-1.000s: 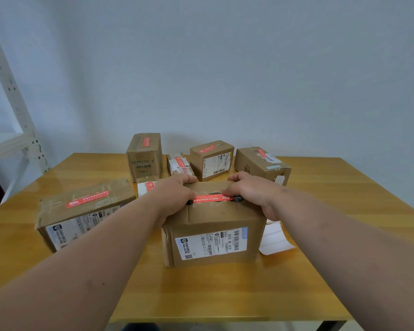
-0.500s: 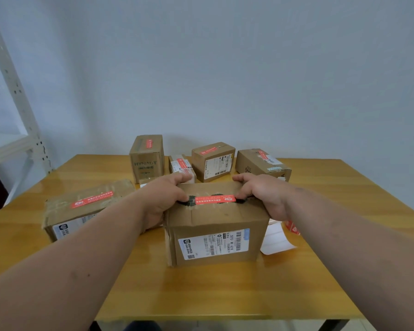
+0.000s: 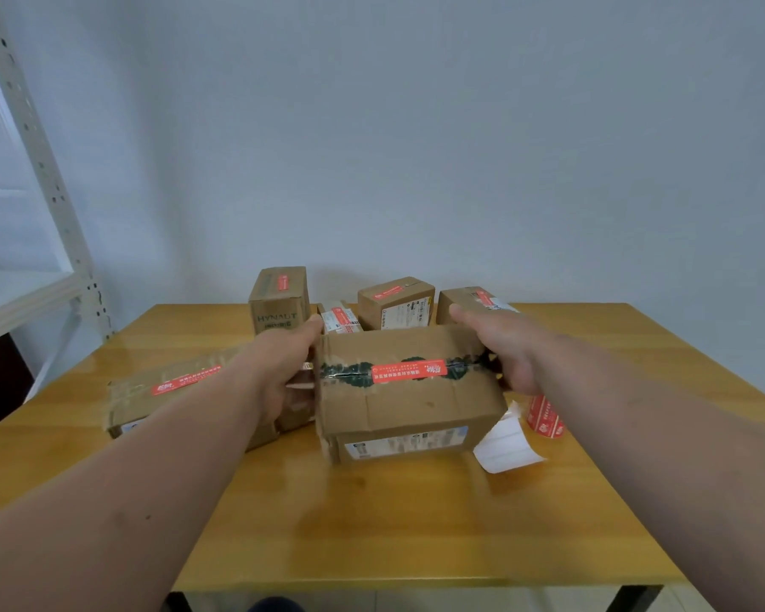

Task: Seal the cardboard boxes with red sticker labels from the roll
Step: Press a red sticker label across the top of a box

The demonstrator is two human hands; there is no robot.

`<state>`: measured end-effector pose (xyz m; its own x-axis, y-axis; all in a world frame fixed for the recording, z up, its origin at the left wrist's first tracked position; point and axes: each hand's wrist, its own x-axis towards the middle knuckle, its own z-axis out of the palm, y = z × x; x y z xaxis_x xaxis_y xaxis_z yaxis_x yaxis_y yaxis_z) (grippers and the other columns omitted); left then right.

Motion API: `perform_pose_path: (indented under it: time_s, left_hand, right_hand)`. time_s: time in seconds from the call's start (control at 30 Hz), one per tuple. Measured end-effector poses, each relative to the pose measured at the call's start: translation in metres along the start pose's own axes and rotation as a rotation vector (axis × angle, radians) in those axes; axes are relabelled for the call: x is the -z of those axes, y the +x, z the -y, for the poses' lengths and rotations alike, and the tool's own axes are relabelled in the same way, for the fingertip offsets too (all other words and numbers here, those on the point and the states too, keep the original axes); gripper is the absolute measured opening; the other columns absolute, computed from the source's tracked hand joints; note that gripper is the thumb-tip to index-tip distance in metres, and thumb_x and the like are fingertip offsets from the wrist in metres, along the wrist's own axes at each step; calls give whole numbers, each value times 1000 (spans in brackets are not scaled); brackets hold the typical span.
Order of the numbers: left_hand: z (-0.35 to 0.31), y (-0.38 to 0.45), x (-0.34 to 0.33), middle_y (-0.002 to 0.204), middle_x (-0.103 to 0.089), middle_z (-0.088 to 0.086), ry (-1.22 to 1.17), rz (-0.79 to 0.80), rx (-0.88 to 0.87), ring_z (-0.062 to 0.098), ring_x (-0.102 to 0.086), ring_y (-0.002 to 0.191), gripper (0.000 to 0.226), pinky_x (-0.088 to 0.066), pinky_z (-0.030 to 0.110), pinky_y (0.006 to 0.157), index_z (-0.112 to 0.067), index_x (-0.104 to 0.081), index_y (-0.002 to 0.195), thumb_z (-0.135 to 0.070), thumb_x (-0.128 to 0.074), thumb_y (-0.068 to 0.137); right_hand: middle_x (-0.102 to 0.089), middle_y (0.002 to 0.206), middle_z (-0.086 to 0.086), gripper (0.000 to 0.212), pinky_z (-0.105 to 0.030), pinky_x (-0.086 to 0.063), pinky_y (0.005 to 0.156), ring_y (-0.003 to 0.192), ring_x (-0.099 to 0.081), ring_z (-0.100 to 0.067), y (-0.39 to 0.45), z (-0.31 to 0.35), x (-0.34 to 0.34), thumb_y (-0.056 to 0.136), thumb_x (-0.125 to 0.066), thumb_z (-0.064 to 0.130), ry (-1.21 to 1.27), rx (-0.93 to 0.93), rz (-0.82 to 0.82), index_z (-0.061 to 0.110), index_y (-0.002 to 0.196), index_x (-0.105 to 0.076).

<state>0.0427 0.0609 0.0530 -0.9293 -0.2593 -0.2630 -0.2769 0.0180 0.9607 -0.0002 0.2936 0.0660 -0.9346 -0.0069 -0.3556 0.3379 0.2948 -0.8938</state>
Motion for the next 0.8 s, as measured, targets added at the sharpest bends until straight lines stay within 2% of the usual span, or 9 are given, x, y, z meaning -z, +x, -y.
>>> perform_pose_path:
  time_s: [0.07,0.13,0.23,0.3,0.37,0.47,0.6,0.73,0.8]
  left_hand:
    - [-5,-3,1,87,-68,5,-96,-36,-50,22,-63,78,29,-55,38,69,-10,-64,93,-36,-53,99]
    - [-9,-3,2,87,-65,6,-209,-77,-81,18,-62,74,24,-57,36,77,-9,-61,90,-30,-54,99]
    - [-5,-3,7,98,-65,10,-307,-116,-26,21,-63,82,31,-57,35,81,-4,-62,103,-34,-55,98]
    - [2,-3,7,101,-64,10,-310,-112,40,20,-59,79,44,-57,32,72,-2,-61,111,-43,-51,98]
    - [8,-7,4,87,-64,8,-266,-79,87,17,-55,67,51,-50,27,56,-2,-65,103,-48,-45,99]
    - [9,-11,0,72,-64,6,-206,-56,84,17,-55,62,54,-49,30,57,-4,-68,86,-50,-42,100]
    - [5,-6,7,93,-70,9,-104,-72,33,22,-63,88,61,-54,46,84,-1,-70,91,-53,-39,100]
    - [1,-5,10,95,-67,9,7,-111,25,23,-62,87,56,-52,42,69,-6,-66,96,-53,-37,100]
    - [5,-4,9,97,-64,13,110,-99,11,24,-60,85,42,-53,41,73,-11,-61,102,-49,-43,100]
  right_hand:
    - [-64,105,-6,31,-38,-54,78,92,-62,-25,-4,5,3,92,-55,52,60,64,-43,23,101,-59]
    - [-61,101,-7,29,-43,-52,86,91,-61,-28,-9,10,7,93,-54,47,166,116,-85,19,97,-58]
    - [-59,87,-7,29,-40,-48,80,82,-56,-27,-16,10,10,96,-52,43,254,137,-132,15,93,-58]
    - [-59,80,-8,27,-39,-43,76,76,-54,-26,-19,6,9,95,-51,42,227,132,-156,16,88,-57]
    - [-57,82,-6,28,-38,-42,74,70,-52,-23,-23,1,5,93,-51,46,165,109,-149,20,85,-56]
    - [-55,74,1,38,-31,-36,70,60,-47,-18,-30,-3,1,95,-45,53,72,93,-94,21,78,-57]
    - [-58,82,3,38,-26,-31,54,72,-55,-16,-32,-3,4,98,-40,55,53,124,-67,24,84,-58]
    - [-57,95,1,42,-23,-37,63,85,-57,-20,-27,-3,2,98,-37,57,-33,160,-69,22,105,-59]
    - [-55,104,-2,37,-25,-38,65,97,-56,-26,-24,-4,-1,99,-38,54,-135,167,-43,24,111,-57]
